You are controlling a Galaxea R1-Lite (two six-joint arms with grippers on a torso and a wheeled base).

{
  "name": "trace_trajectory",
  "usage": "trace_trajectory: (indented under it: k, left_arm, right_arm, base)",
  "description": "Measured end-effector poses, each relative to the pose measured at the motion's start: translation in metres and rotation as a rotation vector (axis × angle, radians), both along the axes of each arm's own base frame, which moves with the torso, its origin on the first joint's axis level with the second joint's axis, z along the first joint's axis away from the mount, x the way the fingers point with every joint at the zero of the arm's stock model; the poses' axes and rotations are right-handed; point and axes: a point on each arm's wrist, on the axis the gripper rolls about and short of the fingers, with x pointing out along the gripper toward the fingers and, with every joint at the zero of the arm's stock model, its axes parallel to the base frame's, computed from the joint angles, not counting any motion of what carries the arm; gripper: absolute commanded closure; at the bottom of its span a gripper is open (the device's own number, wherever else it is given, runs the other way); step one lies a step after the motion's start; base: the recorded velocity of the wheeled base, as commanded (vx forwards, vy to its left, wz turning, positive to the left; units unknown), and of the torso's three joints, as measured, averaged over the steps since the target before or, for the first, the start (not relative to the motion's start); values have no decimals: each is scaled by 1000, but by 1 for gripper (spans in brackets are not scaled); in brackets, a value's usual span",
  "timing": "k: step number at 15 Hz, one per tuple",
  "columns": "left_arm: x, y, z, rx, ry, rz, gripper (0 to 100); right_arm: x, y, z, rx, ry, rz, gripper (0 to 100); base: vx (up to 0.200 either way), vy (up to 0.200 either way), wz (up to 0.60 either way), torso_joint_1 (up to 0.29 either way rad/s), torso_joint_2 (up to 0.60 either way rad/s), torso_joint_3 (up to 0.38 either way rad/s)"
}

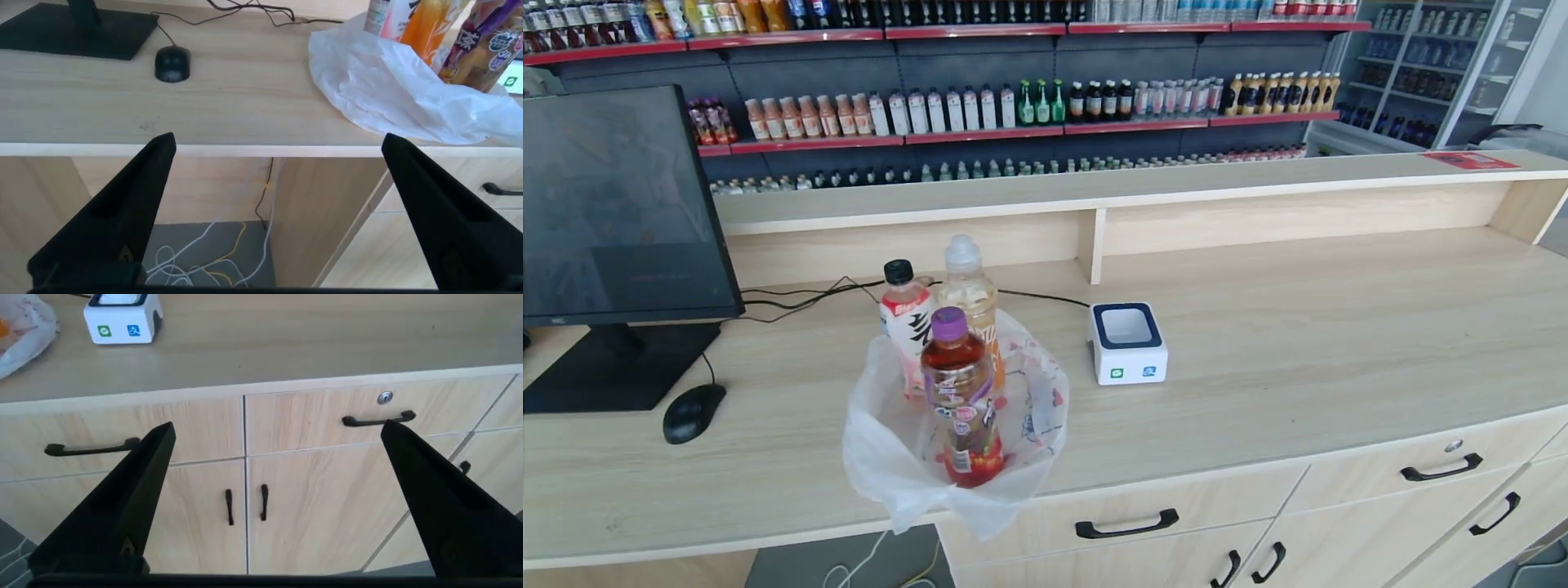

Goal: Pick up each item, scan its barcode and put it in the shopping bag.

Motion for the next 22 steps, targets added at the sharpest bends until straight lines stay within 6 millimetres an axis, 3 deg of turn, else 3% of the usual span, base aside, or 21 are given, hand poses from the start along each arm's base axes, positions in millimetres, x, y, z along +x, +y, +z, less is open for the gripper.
trace_trajectory:
  k: [19,22]
  left_arm:
    - [0,0,0,-4,1,1,0]
    - [0,0,0,-5,0,1,0]
  right_arm:
    - [0,0,0,-18,1,0,0]
    - [0,0,0,-14,1,-1,0]
  base:
    - [0,-200,0,-5,13,9]
    - [0,-133,600,4,5,1]
